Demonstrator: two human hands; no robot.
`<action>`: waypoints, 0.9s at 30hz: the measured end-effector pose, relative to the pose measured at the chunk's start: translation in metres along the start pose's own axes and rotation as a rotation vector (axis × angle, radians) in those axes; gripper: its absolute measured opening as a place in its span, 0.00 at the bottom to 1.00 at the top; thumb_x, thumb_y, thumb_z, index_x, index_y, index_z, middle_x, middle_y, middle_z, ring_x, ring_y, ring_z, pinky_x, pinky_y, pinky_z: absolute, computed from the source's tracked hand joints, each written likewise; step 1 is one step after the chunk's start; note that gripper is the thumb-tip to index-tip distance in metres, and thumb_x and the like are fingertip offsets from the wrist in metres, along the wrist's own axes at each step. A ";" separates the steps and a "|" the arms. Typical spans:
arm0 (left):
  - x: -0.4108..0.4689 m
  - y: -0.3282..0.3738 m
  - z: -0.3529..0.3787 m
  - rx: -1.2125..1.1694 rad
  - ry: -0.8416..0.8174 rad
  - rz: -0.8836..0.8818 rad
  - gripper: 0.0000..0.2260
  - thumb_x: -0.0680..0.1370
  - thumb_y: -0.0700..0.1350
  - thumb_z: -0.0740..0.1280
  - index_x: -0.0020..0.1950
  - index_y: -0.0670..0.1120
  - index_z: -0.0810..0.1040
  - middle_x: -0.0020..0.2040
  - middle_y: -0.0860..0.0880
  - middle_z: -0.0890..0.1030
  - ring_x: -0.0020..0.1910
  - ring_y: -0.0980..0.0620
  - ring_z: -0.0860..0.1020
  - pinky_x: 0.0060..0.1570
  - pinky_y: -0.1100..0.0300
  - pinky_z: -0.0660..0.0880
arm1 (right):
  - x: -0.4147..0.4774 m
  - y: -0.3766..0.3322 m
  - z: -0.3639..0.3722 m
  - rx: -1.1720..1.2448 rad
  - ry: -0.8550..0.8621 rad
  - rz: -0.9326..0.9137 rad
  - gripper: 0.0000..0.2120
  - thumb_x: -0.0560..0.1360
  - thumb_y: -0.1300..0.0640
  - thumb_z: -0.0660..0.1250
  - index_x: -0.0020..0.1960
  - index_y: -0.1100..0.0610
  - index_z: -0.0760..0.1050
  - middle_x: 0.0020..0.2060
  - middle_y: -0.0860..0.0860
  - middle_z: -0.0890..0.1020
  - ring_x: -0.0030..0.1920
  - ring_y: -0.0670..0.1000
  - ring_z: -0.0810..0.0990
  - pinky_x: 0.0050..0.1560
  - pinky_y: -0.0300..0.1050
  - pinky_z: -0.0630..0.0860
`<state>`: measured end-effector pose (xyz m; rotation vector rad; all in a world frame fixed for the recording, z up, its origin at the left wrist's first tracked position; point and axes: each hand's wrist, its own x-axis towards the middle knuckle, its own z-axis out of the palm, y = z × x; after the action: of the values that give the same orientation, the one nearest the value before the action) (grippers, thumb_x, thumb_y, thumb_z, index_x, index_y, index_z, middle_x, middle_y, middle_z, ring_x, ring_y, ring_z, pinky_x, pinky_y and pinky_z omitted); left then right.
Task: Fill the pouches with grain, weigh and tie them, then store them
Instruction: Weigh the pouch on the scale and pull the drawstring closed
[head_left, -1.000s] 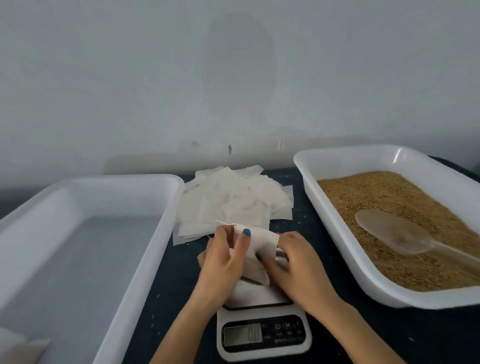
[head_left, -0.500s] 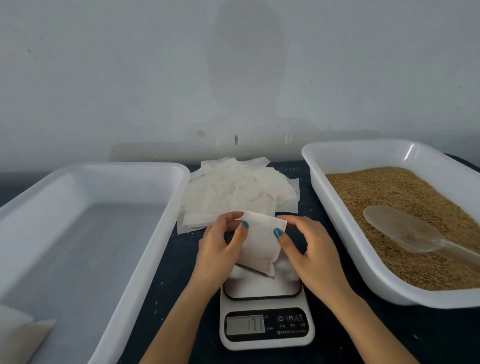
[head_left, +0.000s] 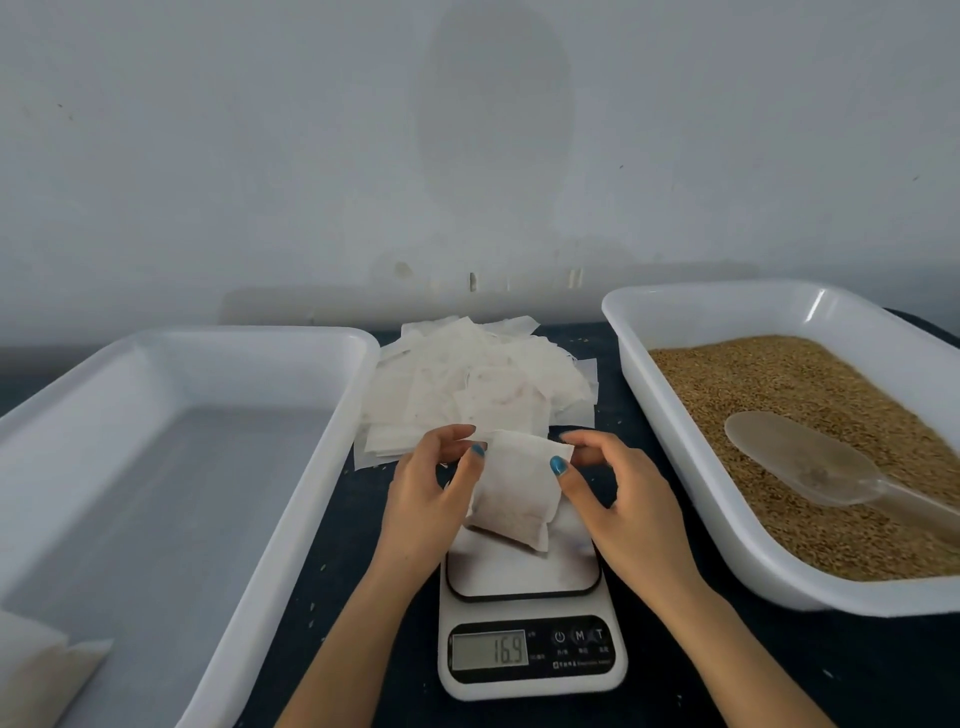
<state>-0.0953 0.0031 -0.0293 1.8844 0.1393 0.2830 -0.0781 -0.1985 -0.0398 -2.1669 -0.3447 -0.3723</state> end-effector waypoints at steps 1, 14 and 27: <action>0.000 0.000 0.000 -0.004 -0.003 0.002 0.11 0.81 0.49 0.64 0.63 0.53 0.76 0.56 0.54 0.82 0.57 0.56 0.79 0.55 0.58 0.78 | 0.000 0.000 0.000 -0.003 -0.007 0.005 0.19 0.73 0.38 0.62 0.62 0.41 0.75 0.47 0.35 0.80 0.55 0.39 0.75 0.52 0.38 0.71; -0.005 0.007 0.007 0.092 -0.028 0.047 0.09 0.78 0.52 0.68 0.57 0.59 0.75 0.45 0.60 0.83 0.46 0.65 0.79 0.40 0.74 0.72 | 0.004 -0.008 0.003 -0.021 -0.014 -0.020 0.14 0.75 0.44 0.65 0.59 0.44 0.76 0.44 0.37 0.79 0.51 0.40 0.76 0.47 0.35 0.70; -0.011 0.017 0.006 -0.026 -0.014 0.159 0.11 0.77 0.45 0.71 0.54 0.58 0.76 0.45 0.60 0.84 0.48 0.62 0.81 0.39 0.71 0.74 | 0.014 -0.037 -0.029 -0.194 -0.083 -0.218 0.08 0.76 0.46 0.68 0.52 0.45 0.81 0.52 0.37 0.78 0.46 0.42 0.79 0.43 0.38 0.77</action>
<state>-0.1047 -0.0107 -0.0170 1.8743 -0.0239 0.3778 -0.0829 -0.1994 0.0093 -2.3458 -0.6167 -0.4541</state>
